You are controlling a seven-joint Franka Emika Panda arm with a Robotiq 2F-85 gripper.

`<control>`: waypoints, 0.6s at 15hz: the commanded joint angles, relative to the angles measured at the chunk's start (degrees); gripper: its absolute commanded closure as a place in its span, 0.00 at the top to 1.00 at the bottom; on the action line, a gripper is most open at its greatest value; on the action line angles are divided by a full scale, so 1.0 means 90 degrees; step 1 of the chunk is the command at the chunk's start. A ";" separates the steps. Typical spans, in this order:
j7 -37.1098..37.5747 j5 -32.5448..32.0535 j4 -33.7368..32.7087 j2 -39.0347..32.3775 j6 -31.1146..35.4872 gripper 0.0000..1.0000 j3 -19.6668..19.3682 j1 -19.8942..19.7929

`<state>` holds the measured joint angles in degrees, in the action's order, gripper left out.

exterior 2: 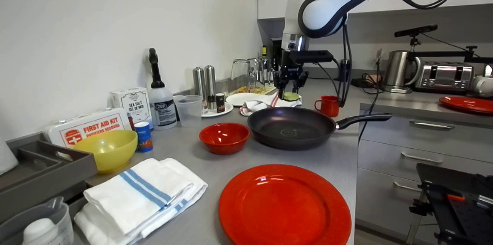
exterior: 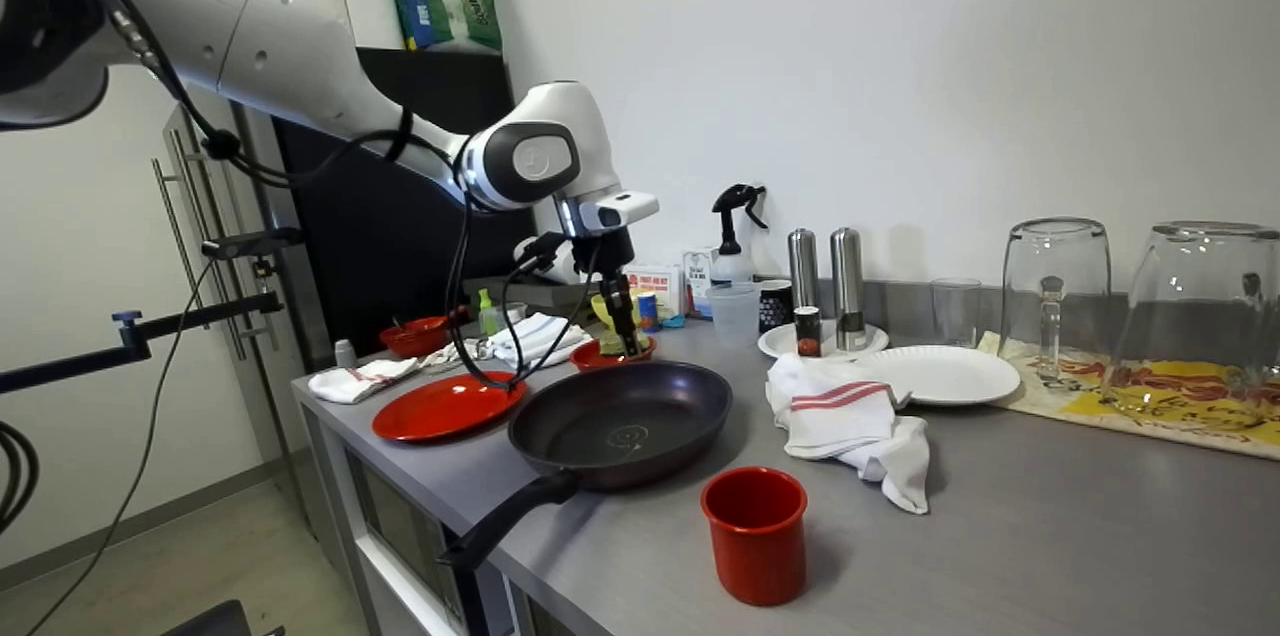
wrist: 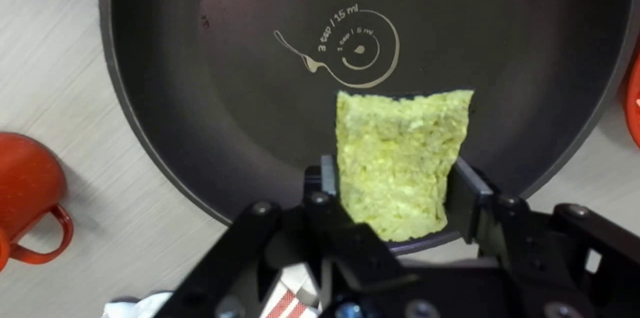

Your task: Pick up the sponge and put it on the black pan, use the sponge to scrub the pan and place the sponge back on the countertop

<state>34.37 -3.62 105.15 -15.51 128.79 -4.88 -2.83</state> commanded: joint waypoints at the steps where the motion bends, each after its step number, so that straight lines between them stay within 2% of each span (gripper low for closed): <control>1: 0.0209 0.0020 0.0534 0.0234 0.0476 0.28 -0.0138 0.0116; 9: 0.0276 -0.0024 0.1003 0.0106 0.1328 0.28 -0.0292 0.0127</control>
<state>35.36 -3.67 111.82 -15.11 138.18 -6.44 -2.73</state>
